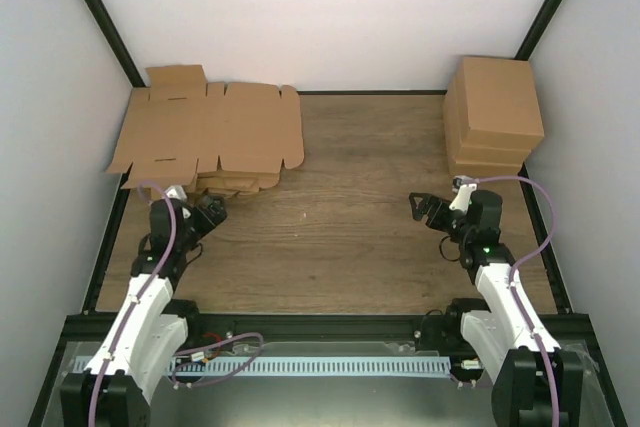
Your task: Fold the paper box
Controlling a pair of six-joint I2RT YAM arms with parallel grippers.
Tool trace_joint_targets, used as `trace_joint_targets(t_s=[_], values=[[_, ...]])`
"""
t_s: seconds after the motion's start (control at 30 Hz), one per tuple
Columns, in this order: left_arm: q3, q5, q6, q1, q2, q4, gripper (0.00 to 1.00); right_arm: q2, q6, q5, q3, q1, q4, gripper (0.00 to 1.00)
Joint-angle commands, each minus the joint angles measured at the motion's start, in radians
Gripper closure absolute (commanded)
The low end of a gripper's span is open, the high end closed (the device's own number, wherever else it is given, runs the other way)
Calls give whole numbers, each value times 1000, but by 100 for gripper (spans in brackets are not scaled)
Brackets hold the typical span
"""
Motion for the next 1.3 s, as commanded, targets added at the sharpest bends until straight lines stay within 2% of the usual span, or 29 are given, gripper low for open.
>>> trace_joint_targets(t_s=[0.0,0.17,0.27,0.43,0.63,0.83,1.2,1.27], values=[[89,-111,-15,0,11,-92,0,5,10,1,19,4,8,0],[235,-232,-88,7,79,-222,0,4,10,9,28,4,-7,0],[354,-222,-111,38,178,-280,0,0,10,10,26,4,-8,0],[508,-81,-127,156,357,-301,0,-6,10,3,22,4,-4,0],[551,64,-158,294,500,-211,1,-20,12,-3,19,4,-6,0],[547,182,-206,396,622,-200,8,-25,17,-6,12,4,1,0],[529,229,-263,419,675,-86,38,-2,18,-7,16,4,11,0],[531,241,-277,419,699,-74,40,-1,18,-6,16,4,11,0]])
